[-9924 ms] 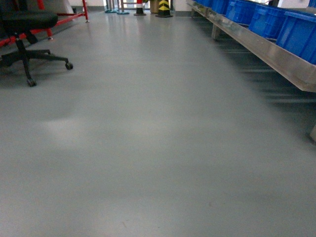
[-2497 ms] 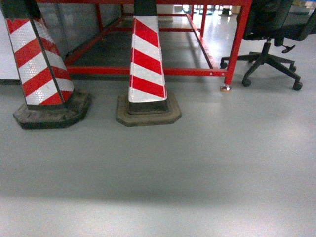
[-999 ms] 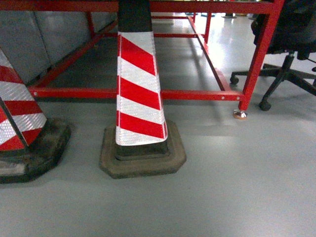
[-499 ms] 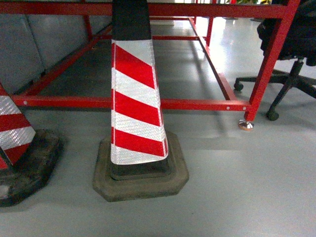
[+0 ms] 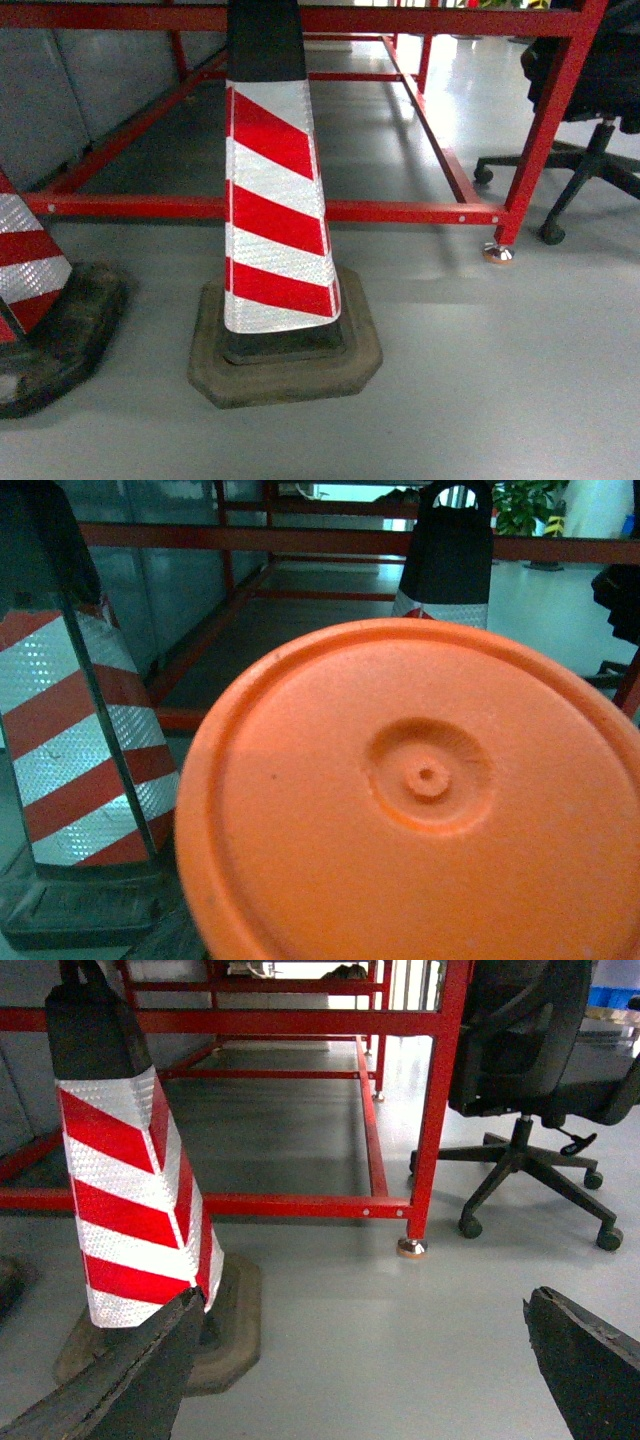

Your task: Pick capacitor and pack into box

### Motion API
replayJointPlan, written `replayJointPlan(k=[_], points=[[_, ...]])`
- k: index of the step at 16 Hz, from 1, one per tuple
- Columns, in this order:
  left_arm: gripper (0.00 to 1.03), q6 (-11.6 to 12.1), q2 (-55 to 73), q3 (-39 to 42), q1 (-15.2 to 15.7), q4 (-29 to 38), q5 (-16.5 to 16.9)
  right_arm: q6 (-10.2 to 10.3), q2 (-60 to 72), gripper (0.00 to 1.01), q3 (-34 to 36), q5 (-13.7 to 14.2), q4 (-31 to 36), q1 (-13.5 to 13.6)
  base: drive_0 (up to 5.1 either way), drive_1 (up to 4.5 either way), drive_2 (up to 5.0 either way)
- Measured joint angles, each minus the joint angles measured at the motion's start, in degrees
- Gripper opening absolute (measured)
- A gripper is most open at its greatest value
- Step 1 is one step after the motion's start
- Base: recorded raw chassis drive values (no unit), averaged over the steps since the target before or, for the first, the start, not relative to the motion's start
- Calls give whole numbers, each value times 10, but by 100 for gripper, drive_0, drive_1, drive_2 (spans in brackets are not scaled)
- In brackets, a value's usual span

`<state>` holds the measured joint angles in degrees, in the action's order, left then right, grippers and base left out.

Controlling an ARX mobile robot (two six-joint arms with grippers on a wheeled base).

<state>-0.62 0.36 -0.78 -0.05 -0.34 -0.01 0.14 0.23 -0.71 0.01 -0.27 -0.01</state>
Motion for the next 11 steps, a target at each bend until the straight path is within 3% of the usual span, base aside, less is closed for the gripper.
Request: replayJointPlan(k=[11], points=[[44, 0, 0, 0, 0, 0, 0, 0, 0, 98, 0, 0, 0, 0, 0, 0, 0]])
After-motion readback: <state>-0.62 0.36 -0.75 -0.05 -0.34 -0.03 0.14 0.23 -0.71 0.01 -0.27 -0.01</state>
